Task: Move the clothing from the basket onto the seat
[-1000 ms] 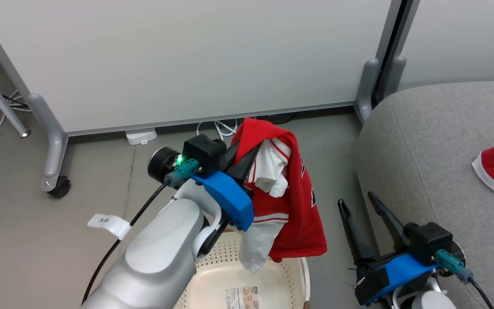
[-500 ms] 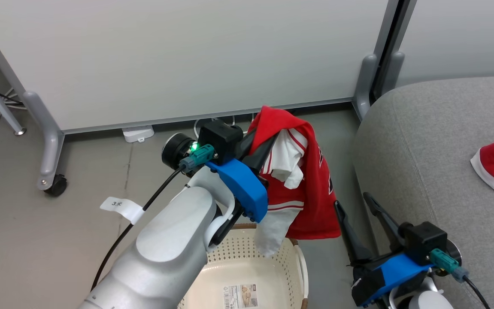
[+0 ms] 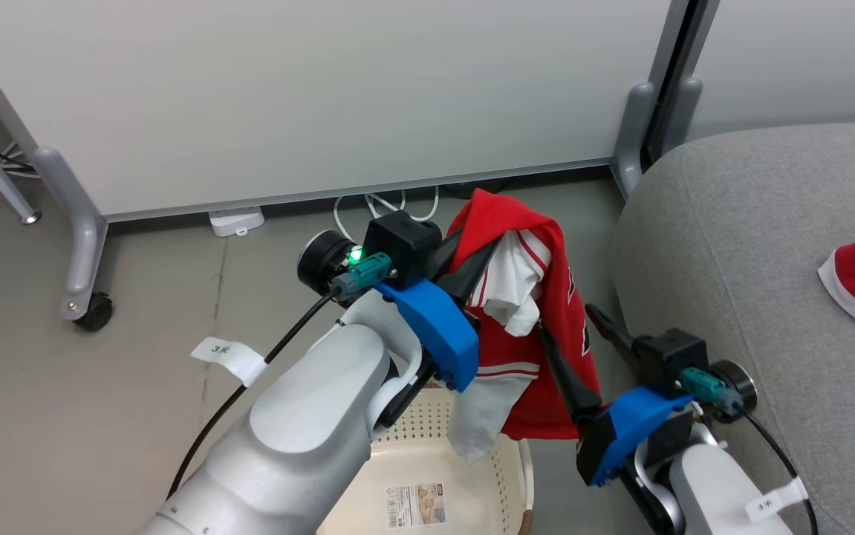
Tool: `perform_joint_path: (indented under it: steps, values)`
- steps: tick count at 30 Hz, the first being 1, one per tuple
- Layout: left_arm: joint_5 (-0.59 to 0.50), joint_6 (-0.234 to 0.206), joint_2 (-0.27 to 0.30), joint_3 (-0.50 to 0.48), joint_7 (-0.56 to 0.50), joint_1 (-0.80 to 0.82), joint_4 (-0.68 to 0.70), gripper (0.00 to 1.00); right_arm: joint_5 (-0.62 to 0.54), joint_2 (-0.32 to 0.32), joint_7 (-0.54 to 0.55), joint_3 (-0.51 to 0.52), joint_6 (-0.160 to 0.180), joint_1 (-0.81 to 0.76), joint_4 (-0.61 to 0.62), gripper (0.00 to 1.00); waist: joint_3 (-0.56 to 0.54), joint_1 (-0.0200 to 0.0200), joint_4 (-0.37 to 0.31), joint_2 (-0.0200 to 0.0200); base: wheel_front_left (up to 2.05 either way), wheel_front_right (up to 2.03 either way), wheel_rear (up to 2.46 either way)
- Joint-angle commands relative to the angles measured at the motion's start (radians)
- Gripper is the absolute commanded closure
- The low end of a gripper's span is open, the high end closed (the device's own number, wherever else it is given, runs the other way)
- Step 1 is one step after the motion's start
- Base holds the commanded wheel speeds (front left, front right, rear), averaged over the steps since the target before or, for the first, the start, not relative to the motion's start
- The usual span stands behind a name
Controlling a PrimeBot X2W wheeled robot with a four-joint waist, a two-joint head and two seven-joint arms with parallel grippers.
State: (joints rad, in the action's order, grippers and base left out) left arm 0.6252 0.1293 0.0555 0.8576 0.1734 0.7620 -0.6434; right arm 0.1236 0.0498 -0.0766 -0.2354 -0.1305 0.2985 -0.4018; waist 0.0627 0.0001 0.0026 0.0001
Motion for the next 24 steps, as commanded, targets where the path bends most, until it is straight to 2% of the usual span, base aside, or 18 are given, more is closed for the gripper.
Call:
perform_joint_path:
  steps: [1,10,19,20,21,22,24]
  values:
    - [0.003,0.001,-0.001,0.002,0.004,0.014,0.001,1.0,-0.002,0.001,-0.004,-0.002,0.0,0.018,-0.007,0.0,0.001,-0.0001,0.002,-0.0001,0.0,0.0,0.0]
    - [0.024,0.001,-0.004,0.045,0.007,0.028,0.015,1.0,-0.017,0.001,-0.033,-0.01,0.0,0.164,-0.204,0.0,0.011,-0.0001,0.017,-0.0001,0.0,0.0,0.0]
    - [0.046,0.001,-0.005,0.082,0.008,0.041,0.024,1.0,0.042,0.001,-0.058,-0.054,0.0,0.282,-0.393,0.0,0.014,-0.0001,0.023,-0.0001,0.0,0.0,0.0]
    - [0.049,0.001,-0.005,0.085,0.008,0.043,0.024,1.0,0.052,0.001,-0.063,-0.063,0.0,0.292,-0.407,0.13,0.014,-0.0001,0.023,-0.0001,0.0,0.0,0.0]
    - [0.051,0.001,-0.005,0.087,0.009,0.044,0.023,1.0,0.068,0.001,-0.066,-0.075,0.0,0.301,-0.42,0.59,0.013,-0.0001,0.023,-0.0001,0.0,0.0,0.0]
    - [0.053,0.001,-0.005,0.089,0.01,0.044,0.022,1.0,0.081,0.001,-0.071,-0.085,0.0,0.308,-0.433,0.96,0.012,-0.0001,0.022,-0.0001,0.0,0.0,0.0]
    - [0.055,0.001,-0.005,0.093,0.012,0.043,0.018,1.0,0.106,0.001,-0.082,-0.108,0.0,0.317,-0.454,1.0,0.009,-0.0001,0.02,-0.0001,0.0,0.0,0.0]
